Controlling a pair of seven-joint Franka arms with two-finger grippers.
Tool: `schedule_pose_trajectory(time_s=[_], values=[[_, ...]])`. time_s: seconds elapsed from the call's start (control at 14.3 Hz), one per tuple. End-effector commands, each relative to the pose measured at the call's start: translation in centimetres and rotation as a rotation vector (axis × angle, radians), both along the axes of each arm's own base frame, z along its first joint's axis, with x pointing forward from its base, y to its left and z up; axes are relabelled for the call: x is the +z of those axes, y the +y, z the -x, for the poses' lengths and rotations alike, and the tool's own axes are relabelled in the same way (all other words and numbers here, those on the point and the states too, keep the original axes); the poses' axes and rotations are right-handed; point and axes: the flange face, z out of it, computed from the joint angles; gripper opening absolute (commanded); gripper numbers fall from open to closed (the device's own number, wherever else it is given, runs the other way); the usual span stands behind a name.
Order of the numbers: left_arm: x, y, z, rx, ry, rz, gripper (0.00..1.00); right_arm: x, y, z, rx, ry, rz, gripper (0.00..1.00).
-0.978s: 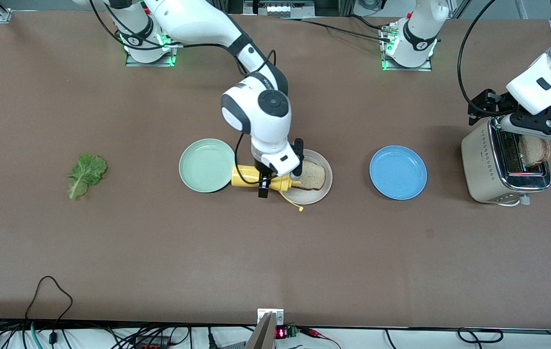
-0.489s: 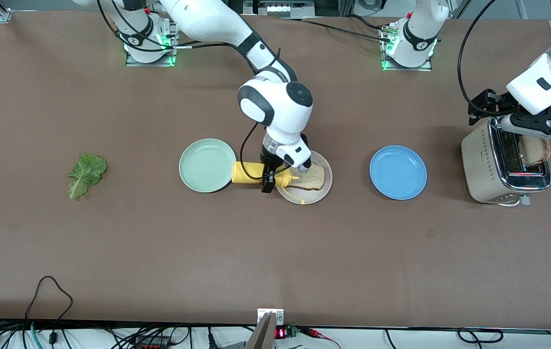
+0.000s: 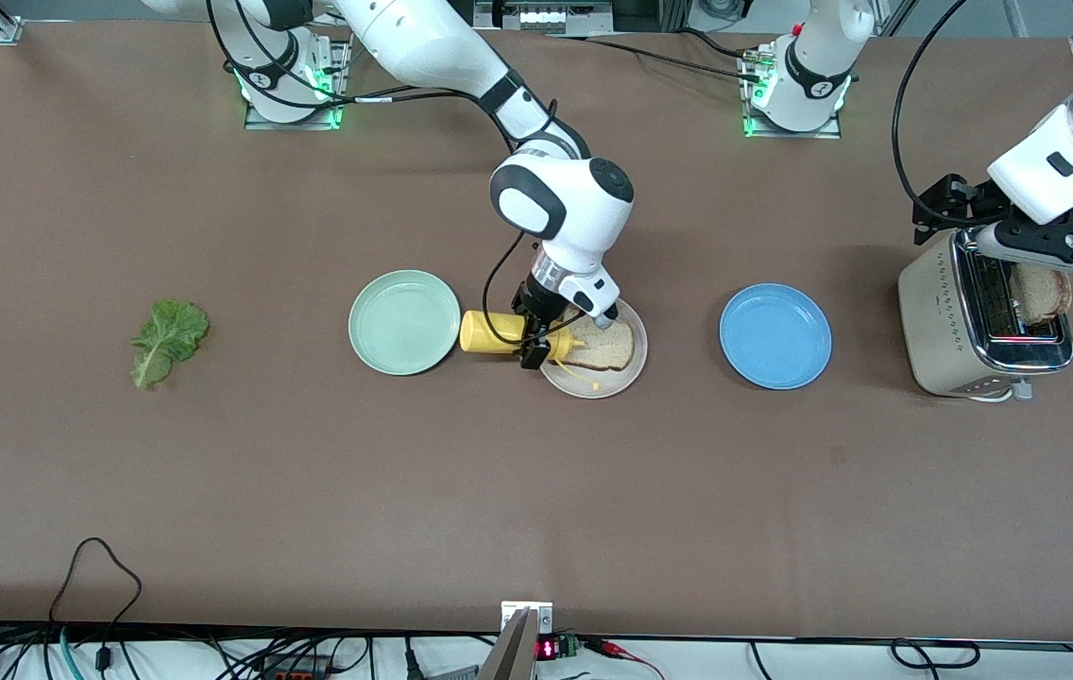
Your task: Make sandwich in beige plate with both arms
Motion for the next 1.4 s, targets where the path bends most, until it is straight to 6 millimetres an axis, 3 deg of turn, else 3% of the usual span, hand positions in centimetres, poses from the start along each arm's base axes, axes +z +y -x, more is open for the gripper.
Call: schedule_pose_trajectory(time_s=[0.0,0.21,0.35,0.56,0.63,0.77,0.98,1.12,1.33], values=[[0.3,0.1,-0.3,0.007,-0.007,0.003,1.0,1.5,0.8,-0.2,-0.014,-0.048,0.002,0.37],[0.3,0.3,-0.3,0.01,-0.009,0.003,1.0,2.3,-0.1,-1.4,-0.07,-0.059,-0.029,0.37],[0.4,0.1,-0.3,0.006,-0.01,0.003,1.0,5.8,-2.1,-3.5,-0.13,-0.019,-0.101,0.37],[0.4,0.1,-0.3,0.008,-0.012,0.004,1.0,10.6,-6.7,-7.7,-0.218,0.084,-0.25,0.37],[0.4,0.1,-0.3,0.008,-0.011,0.003,1.0,13.6,-8.9,-9.3,-0.235,0.109,-0.32,0.37],[0.3,0.0,-0.4,0.006,-0.01,0.004,1.0,17.6,-13.6,-12.2,-0.232,0.189,-0.453,0.37],[0.4,0.1,-0.3,0.006,-0.012,0.004,1.0,21.6,-21.9,-15.7,-0.224,0.336,-0.654,0.37],[0.4,0.2,-0.3,0.008,-0.01,0.003,1.0,22.6,-27.6,-17.8,-0.178,0.415,-0.801,0.38],[0.4,0.1,-0.4,0.01,-0.012,0.005,1.0,21.5,-36.5,-18.9,-0.133,0.511,-1.06,0.38]])
